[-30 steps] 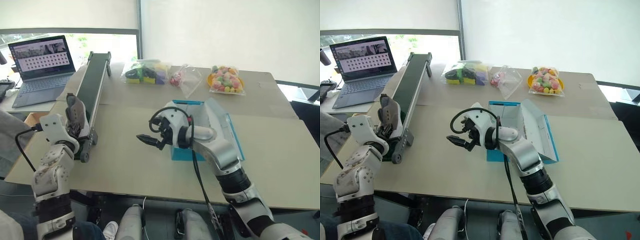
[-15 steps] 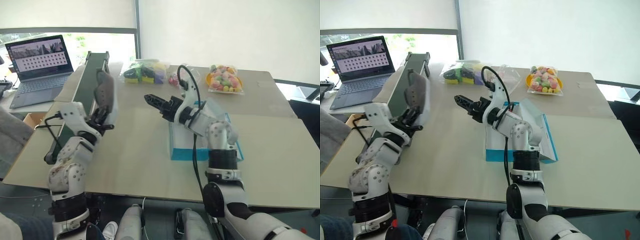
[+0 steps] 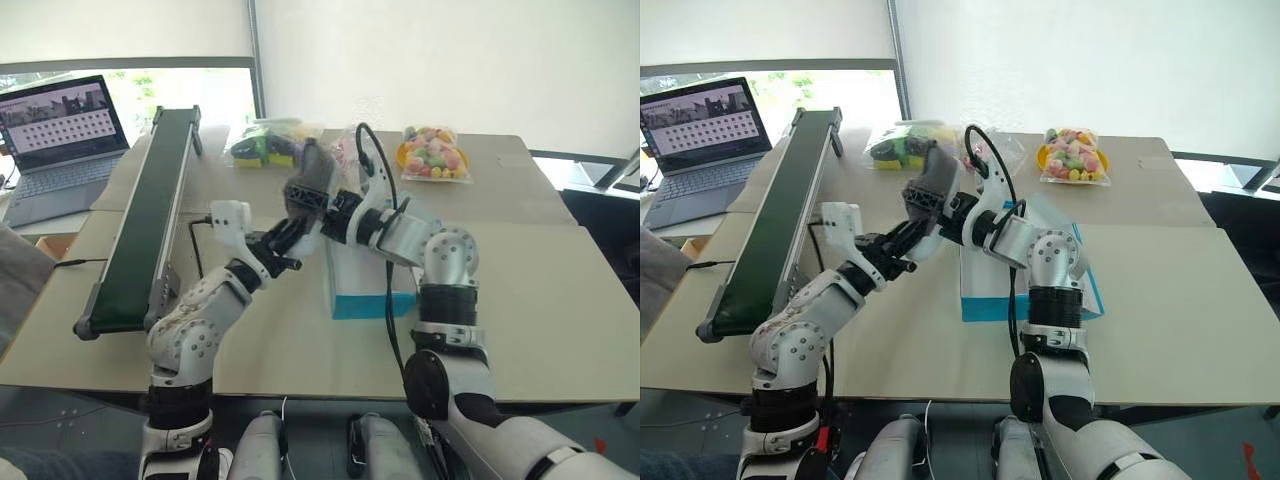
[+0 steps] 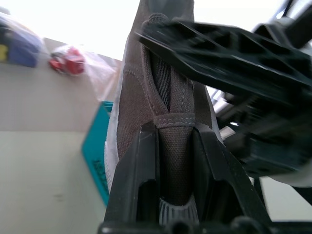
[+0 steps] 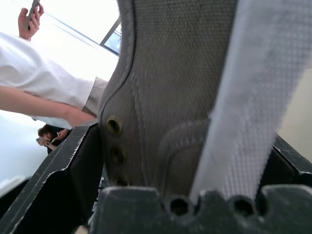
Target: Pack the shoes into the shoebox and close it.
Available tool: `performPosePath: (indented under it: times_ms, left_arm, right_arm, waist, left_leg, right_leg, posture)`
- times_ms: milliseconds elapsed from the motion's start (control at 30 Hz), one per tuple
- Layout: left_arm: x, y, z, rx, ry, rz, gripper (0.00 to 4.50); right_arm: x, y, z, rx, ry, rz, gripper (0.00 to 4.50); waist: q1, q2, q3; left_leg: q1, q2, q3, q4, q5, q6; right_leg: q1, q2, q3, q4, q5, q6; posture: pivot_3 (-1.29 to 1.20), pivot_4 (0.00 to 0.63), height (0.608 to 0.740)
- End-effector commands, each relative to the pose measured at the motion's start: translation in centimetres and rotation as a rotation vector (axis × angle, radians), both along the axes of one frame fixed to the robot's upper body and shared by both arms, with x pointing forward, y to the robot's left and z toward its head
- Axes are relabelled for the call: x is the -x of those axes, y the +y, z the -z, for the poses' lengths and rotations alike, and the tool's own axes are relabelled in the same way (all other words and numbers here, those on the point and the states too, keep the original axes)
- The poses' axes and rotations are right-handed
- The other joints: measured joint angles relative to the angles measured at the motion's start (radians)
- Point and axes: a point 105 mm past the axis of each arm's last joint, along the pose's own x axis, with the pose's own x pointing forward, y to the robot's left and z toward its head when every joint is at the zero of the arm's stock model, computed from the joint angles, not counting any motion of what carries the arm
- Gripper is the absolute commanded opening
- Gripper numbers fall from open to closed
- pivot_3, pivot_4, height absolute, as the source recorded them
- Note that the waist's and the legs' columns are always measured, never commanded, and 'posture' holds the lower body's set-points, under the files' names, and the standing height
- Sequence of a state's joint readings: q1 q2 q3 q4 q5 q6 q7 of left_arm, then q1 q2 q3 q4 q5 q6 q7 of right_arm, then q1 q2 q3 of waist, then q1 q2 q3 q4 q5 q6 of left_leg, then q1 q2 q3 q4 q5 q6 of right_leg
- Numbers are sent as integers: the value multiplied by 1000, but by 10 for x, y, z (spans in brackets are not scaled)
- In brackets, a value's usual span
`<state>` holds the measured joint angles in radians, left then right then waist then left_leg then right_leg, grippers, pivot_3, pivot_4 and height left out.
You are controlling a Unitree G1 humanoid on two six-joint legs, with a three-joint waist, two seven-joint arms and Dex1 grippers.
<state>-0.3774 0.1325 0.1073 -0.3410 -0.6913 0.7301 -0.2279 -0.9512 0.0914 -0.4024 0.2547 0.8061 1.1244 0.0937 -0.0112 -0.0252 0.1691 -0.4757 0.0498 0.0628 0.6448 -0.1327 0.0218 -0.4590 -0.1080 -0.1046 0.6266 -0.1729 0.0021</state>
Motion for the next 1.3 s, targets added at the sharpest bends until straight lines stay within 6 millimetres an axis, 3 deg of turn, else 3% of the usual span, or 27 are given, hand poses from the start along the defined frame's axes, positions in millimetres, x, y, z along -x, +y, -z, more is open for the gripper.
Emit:
performPosePath:
  times_ms: [33, 67, 200, 367, 500, 633, 767, 800, 900, 1000, 1100, 1200, 1300]
  left_arm:
    - [11, -14, -18, 14, -73, 72, 830]
    - [10, -13, -17, 14, -71, 68, 830]
    - [5, -6, -14, -15, -66, 24, 818]
    - [2, -1, -10, -64, -62, -9, 818]
    - [1, 1, -8, -75, -59, -22, 818]
    - [0, 3, -6, -107, -69, -36, 818]
    - [3, 0, -5, -161, -96, -29, 2110]
    - [4, 0, -4, -166, -97, -27, 2369]
    - [6, 3, -1, -185, -99, -22, 2369]
    - [7, 5, 2, -190, -99, -23, 2369]
    - [8, 5, 5, -197, -91, -23, 2369]
    - [9, 1, 8, -192, -88, -10, 2369]
    - [8, -1, 10, -189, -85, -4, 2369]
  right_arm:
    - [-6, -2, -30, -99, -65, 45, 4500]
    - [-6, -3, -31, -102, -66, 46, 4500]
    - [-8, -7, -31, -98, -72, 78, 3603]
    - [-8, -7, -31, -97, -72, 85, 1812]
    - [-7, -6, -30, -89, -73, 82, 749]
    - [-7, -4, -31, -79, -74, 81, 674]
    - [-7, -8, -40, -98, -91, 108, 673]
    - [-12, -21, -43, -89, -102, 167, 673]
    - [-27, -62, -45, -1, -128, 330, 673]
    - [-36, -91, -42, 133, -142, 417, 673]
    - [-42, -125, -18, 436, -98, 429, 673]
    - [-38, -133, 8, 598, -49, 357, 673]
    - [-30, -133, 42, 737, 20, 263, 673]
  waist:
    - [0, 0, 0]
    - [0, 0, 0]
    - [0, 0, 0]
    - [0, 0, 0]
    - [0, 0, 0]
    - [0, 0, 0]
    - [0, 0, 0]
    - [0, 0, 0]
    - [6, 1, 0]
    - [17, 2, 2]
    - [21, 4, 3]
    - [17, 4, 3]
    - [1, 4, 3]
  left_leg:
    - [0, 0, 0, 0, 0, 0]
    - [0, 0, 0, 0, 0, 0]
    - [0, 0, 0, 0, 0, 0]
    - [0, 0, 0, 0, 0, 0]
    - [0, 0, 0, 0, 0, -1]
    - [0, 0, 0, 0, -2, -3]
    - [0, 0, 0, 0, -2, -4]
    - [0, 0, 0, 0, -2, -4]
    - [0, 0, 0, 0, -2, -4]
    - [-1, 0, 0, 0, -3, -4]
    - [-1, -1, 0, 0, -3, -4]
    - [-1, -1, 1, 0, -3, -4]
    - [0, 0, 2, -1, 1, 1]
  right_leg:
    - [0, 0, 0, 0, 0, 0]
    - [0, 0, 0, 0, 0, 0]
    - [0, 0, 0, 0, 0, 0]
    - [0, 0, 0, 0, 0, 0]
    - [0, 0, 0, 0, 0, 0]
    - [0, 0, 0, 0, 0, 0]
    - [0, 0, 0, 0, 0, 0]
    - [0, 0, 0, 0, 0, 0]
    - [0, 0, 0, 0, 0, 0]
    - [0, -1, 0, -2, 0, 0]
    - [0, -1, 1, -2, 0, 0]
    - [0, -1, 1, -3, -4, -7]
    - [-1, 0, 2, -1, -1, -1]
  posture:
    - [0, 150, 701]
    - [0, 150, 701]
    - [0, 150, 701]
    - [0, 150, 701]
    - [0, 150, 701]
    - [0, 150, 701]
    - [0, 150, 701]
    - [0, 150, 701]
    - [0, 150, 701]
    - [0, 150, 701]
    - [0, 150, 701]
    - [0, 150, 701]
    - [0, 150, 701]
